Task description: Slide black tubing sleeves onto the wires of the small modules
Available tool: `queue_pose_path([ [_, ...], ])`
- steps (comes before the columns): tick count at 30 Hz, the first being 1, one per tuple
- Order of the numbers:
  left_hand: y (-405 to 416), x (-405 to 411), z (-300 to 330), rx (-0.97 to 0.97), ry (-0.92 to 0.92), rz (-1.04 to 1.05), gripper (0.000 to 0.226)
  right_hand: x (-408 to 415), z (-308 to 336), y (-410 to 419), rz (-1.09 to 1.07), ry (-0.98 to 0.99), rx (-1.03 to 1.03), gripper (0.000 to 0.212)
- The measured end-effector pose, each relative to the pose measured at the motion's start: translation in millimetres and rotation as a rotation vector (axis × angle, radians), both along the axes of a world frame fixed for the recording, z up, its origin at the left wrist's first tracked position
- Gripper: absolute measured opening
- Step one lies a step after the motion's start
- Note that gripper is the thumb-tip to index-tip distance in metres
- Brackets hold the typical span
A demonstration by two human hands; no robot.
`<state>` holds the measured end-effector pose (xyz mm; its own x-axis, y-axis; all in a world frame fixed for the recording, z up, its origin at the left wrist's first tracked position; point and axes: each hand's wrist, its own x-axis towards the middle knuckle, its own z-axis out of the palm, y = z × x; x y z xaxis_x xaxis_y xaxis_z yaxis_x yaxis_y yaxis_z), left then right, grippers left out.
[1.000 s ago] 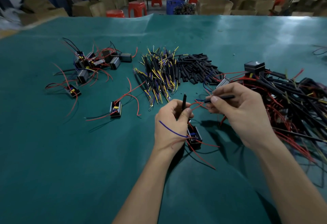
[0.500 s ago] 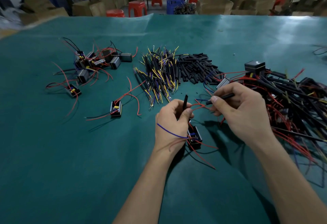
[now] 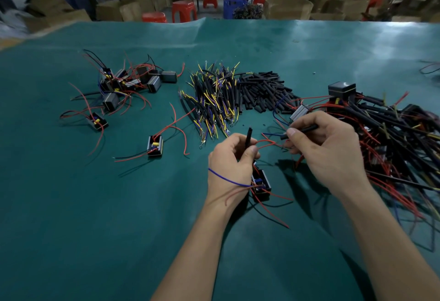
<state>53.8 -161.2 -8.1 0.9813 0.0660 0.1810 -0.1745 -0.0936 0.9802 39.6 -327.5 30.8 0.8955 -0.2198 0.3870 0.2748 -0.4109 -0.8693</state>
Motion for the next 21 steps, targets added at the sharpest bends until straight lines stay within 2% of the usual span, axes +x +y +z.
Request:
queue_pose_path([
  [6,1,1,-1,0.011,-0.014,-0.002,0.019,-2,-1,-1,0.189,0.244,0.253,0.017],
  [10,1,2,-1,0.001,-0.011,0.0,0.018,-3,-1,1,0.274,0.315,0.22,0.03],
  [13,1,1,-1,-0.007,-0.01,-0.004,0.021,-2,2,-2,0.178,0.201,0.193,0.036],
  [18,0,0,0,-0.012,-0.006,-0.005,0.025,-5,11,-7,0.065,-0.041,0.452,0.017],
  [21,1,1,-2,-0.003,-0.012,-0.005,0.024,-4,8,-5,-0.011,-0.09,0.386,0.013],
])
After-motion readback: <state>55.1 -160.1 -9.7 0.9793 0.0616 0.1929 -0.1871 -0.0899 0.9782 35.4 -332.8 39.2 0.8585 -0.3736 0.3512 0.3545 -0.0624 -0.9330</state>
